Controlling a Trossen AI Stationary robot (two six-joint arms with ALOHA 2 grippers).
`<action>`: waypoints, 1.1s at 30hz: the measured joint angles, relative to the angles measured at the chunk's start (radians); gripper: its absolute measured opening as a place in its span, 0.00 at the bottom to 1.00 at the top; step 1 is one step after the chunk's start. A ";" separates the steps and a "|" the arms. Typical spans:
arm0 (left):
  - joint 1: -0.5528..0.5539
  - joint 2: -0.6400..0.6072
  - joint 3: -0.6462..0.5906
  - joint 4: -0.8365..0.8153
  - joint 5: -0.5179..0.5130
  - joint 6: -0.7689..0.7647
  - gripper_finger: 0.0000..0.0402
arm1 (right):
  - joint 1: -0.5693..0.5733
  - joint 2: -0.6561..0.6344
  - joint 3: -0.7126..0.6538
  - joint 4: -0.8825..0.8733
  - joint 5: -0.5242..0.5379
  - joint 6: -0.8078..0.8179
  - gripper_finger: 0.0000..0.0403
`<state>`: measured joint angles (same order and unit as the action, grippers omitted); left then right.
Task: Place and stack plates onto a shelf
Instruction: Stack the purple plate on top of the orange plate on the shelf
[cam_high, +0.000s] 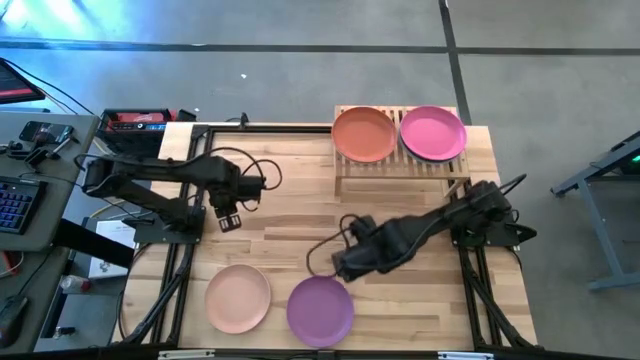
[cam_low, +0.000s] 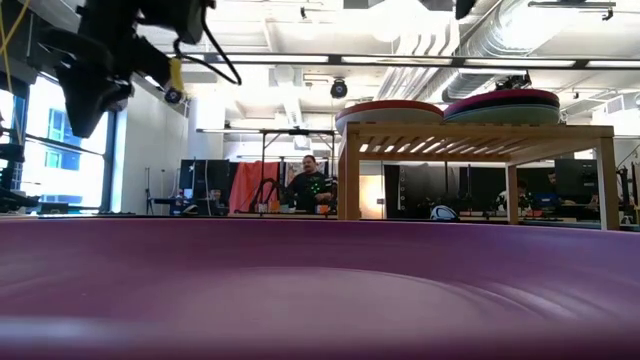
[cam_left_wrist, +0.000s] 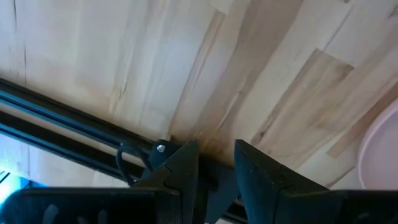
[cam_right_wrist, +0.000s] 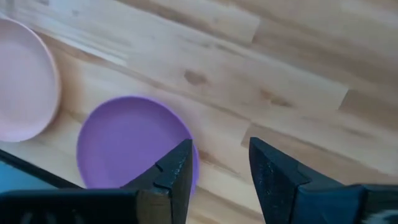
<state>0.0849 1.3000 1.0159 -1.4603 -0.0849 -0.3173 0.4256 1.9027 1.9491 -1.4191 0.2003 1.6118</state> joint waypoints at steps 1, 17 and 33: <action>-0.015 -0.008 -0.005 0.002 0.000 -0.016 0.23 | 0.009 0.014 0.000 0.006 0.000 0.023 0.34; -0.225 -0.096 -0.027 0.029 0.000 -0.207 0.23 | 0.081 0.241 0.000 0.129 -0.116 0.116 0.33; -0.328 -0.097 -0.027 0.074 0.000 -0.233 0.23 | 0.106 0.367 0.000 0.205 -0.178 0.117 0.33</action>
<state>-0.2436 1.2030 0.9886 -1.3867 -0.0853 -0.5498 0.5312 2.2693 1.9491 -1.2137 0.0222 1.7287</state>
